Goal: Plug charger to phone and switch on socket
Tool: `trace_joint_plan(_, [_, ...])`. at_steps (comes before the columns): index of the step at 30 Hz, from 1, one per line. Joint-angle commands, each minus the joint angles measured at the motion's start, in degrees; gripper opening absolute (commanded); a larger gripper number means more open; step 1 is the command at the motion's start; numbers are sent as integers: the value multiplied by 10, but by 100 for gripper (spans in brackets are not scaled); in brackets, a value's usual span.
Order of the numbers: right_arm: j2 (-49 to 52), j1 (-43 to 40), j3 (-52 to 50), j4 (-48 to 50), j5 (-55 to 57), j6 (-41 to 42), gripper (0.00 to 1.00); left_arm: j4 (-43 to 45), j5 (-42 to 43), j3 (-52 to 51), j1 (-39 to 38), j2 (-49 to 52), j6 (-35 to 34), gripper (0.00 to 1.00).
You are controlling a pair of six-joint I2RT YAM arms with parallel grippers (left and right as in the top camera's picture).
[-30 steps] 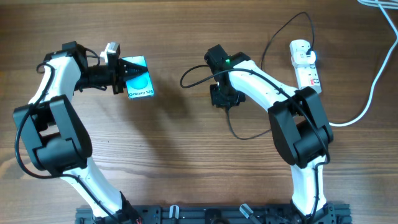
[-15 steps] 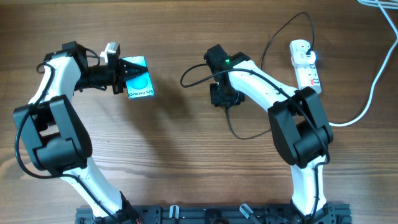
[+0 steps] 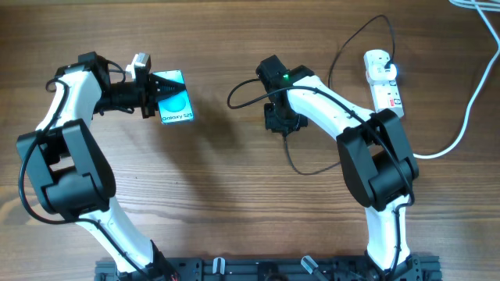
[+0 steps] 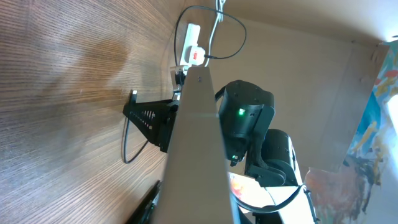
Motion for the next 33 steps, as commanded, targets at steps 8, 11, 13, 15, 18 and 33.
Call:
trace_joint_plan(8, [25, -3, -11, 0, 28, -2, 24, -1, 14, 0, 2, -9, 10, 4])
trace_joint_plan(11, [25, -3, -11, 0, 27, -4, 25, -1, 14, 0, 2, -9, 10, 4])
trace_joint_plan(13, [25, -3, -11, 0, 27, -5, 22, -1, 14, 0, 2, -9, 8, 4])
trace_joint_plan(15, [25, -3, -11, 0, 27, -4, 11, 0, 14, 0, 3, -9, 8, 4])
trace_joint_plan(18, [25, -3, -11, 1, 27, -1, 4, 2, 14, 0, 3, -9, 8, 4])
trace_joint_plan(33, [21, -3, -11, 16, -61, -100, 4, -19, -35, 0, 3, -9, -10, 4])
